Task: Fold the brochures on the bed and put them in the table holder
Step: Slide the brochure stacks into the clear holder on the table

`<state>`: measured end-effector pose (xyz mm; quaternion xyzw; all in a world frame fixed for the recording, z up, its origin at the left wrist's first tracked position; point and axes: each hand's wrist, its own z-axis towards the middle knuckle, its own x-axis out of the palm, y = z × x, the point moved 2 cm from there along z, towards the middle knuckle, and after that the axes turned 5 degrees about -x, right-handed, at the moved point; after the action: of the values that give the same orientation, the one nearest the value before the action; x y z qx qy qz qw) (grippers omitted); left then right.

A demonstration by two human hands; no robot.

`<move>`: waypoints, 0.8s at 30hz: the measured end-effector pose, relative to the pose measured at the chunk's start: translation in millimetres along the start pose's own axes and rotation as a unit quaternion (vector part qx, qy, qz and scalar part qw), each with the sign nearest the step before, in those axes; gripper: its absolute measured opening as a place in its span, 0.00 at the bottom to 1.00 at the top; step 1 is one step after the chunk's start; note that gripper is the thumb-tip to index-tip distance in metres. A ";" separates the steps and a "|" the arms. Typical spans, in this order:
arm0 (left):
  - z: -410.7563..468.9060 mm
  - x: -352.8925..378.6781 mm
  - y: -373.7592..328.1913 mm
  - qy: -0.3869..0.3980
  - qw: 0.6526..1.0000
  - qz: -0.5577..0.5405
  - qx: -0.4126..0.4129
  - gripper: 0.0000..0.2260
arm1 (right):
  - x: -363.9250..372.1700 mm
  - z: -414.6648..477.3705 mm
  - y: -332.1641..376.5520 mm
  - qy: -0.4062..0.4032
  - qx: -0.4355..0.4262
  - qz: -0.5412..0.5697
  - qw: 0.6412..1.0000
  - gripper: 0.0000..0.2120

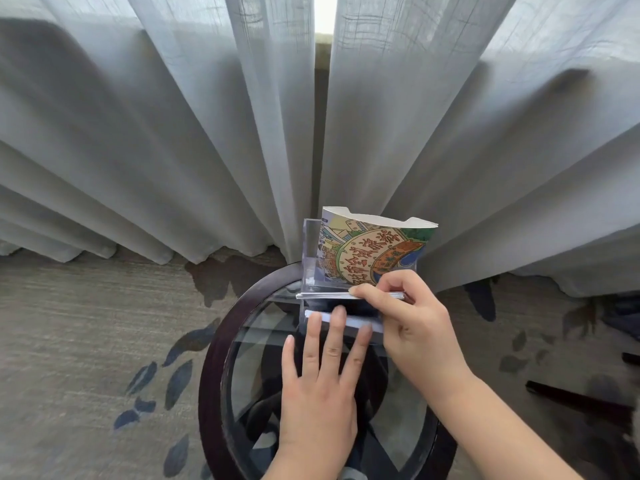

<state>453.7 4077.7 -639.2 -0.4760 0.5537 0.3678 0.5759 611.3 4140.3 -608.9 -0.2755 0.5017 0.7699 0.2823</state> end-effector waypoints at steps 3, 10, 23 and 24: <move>-2.2 0.2 -0.8 0.001 1.000 0.002 -0.001 0.54 | -3.9 -0.8 -2.8 0.020 0.021 -0.010 1.000 0.23; 4.1 -6.0 -1.7 0.004 1.000 -0.010 -0.009 0.51 | -4.7 -12.6 4.0 0.064 0.079 -0.053 0.993 0.21; 19.3 -7.7 7.3 -0.035 0.999 -0.006 0.004 0.46 | 9.9 -42.6 0.7 0.102 0.056 -0.159 0.980 0.27; 22.8 -9.8 8.6 -0.041 0.999 -0.004 0.006 0.46 | 10.7 -40.7 -2.8 0.095 0.051 -0.162 0.981 0.27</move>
<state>450.9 4102.9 -632.3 -0.4597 0.5298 0.3813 0.6022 611.6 4105.2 -632.3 -0.4099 0.5139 0.6576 0.3680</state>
